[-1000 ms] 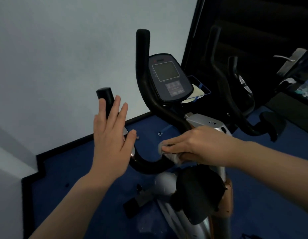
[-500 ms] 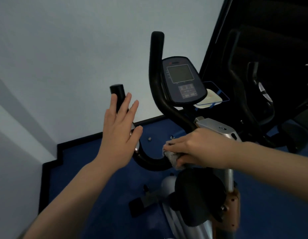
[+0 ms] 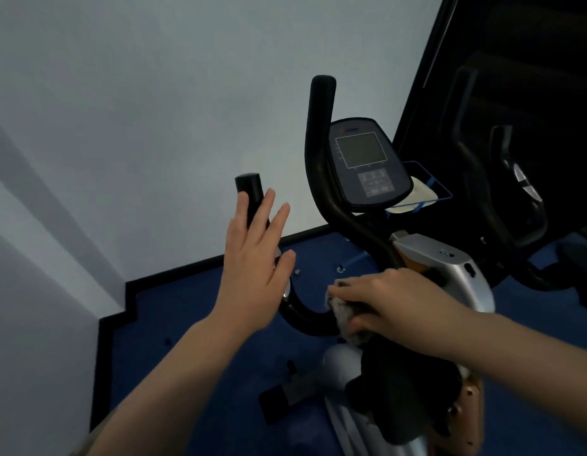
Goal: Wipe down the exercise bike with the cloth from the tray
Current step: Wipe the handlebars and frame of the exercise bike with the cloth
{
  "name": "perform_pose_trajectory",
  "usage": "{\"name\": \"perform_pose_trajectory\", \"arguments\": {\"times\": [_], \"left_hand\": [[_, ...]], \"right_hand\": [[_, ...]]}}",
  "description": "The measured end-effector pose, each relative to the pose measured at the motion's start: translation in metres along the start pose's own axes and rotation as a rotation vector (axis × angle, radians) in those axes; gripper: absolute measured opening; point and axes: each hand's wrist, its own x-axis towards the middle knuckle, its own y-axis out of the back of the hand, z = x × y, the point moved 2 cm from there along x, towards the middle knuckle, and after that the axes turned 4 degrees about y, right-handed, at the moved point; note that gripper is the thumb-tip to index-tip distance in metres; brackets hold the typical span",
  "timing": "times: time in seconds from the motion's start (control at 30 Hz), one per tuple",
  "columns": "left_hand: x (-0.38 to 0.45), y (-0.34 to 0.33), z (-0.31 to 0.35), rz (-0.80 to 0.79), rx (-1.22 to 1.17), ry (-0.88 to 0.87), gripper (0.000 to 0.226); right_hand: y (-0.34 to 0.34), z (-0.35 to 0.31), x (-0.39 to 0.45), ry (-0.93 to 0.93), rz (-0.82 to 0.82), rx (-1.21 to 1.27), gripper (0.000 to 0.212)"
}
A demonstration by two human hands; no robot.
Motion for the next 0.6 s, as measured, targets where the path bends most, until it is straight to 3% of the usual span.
{"name": "perform_pose_trajectory", "arguments": {"times": [0.1,0.3,0.43,0.6], "left_hand": [[0.002,-0.003,-0.002,0.03,-0.025,0.007,0.058],[0.002,0.002,-0.004,0.015,-0.047,-0.043,0.064],[0.011,0.019,-0.01,0.062,-0.04,-0.079,0.078],[0.038,0.043,-0.026,0.048,-0.218,-0.014,0.065]], "right_hand": [[-0.007,-0.038,0.019,-0.057,0.127,0.115,0.035],[-0.018,-0.059,0.016,-0.233,0.254,0.242,0.05],[-0.023,-0.062,0.008,-0.315,0.21,0.063,0.068],[-0.017,-0.082,0.042,-0.409,0.214,0.121,0.046]]}}
